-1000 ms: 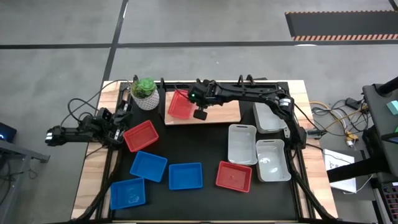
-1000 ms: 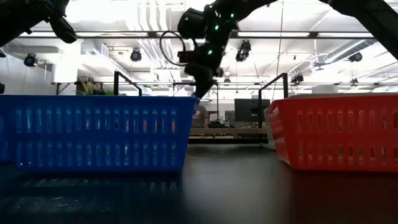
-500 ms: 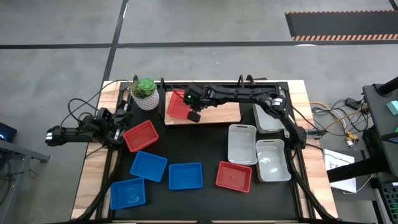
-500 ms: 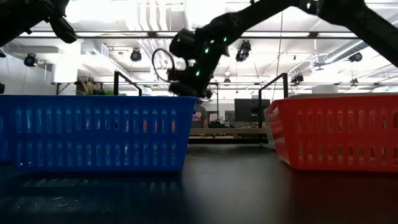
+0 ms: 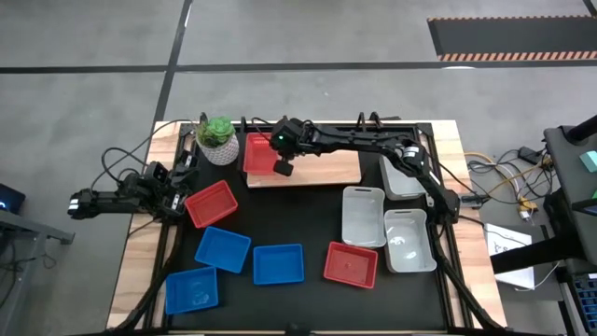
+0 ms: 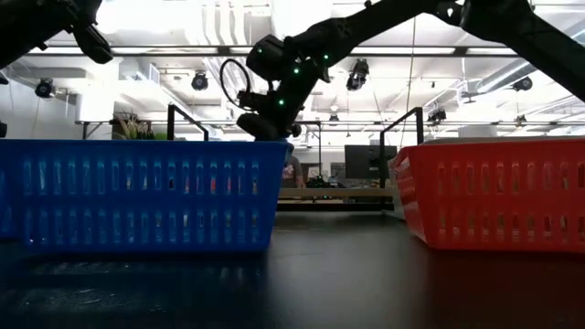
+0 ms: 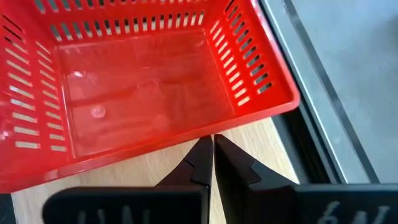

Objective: Stack baskets on shelf by color
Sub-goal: Put the top right red basket on the shelf

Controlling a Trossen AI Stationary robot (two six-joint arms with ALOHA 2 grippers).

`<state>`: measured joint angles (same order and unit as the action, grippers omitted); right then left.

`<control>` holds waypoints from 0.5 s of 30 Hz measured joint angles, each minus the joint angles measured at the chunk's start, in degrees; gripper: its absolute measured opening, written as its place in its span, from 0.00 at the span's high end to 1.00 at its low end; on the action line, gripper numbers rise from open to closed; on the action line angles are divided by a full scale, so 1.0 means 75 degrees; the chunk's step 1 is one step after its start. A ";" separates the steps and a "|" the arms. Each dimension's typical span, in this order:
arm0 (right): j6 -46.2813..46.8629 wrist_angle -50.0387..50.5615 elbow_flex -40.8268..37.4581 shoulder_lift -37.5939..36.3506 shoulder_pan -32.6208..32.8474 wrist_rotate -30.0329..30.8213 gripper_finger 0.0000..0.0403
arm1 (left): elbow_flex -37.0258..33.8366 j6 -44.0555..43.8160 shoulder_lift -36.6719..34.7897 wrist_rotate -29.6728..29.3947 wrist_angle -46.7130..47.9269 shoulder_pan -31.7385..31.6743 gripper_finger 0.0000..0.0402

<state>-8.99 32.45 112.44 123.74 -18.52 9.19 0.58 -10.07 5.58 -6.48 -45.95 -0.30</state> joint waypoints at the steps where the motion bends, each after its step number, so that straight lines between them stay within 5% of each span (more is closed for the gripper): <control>1: 0.0000 0.0025 0.0000 -0.0003 0.0000 0.0000 0.98 | 0.0000 0.0001 0.0000 0.0001 -0.0003 0.0001 1.00; 15: -0.0102 0.0700 0.0081 -0.0494 0.0085 0.0717 0.98 | -0.0003 0.0003 0.0013 0.0000 0.0044 0.0001 1.00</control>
<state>-9.76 37.70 113.05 120.04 -17.89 14.57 0.56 -10.04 5.68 -6.48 -45.63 -0.30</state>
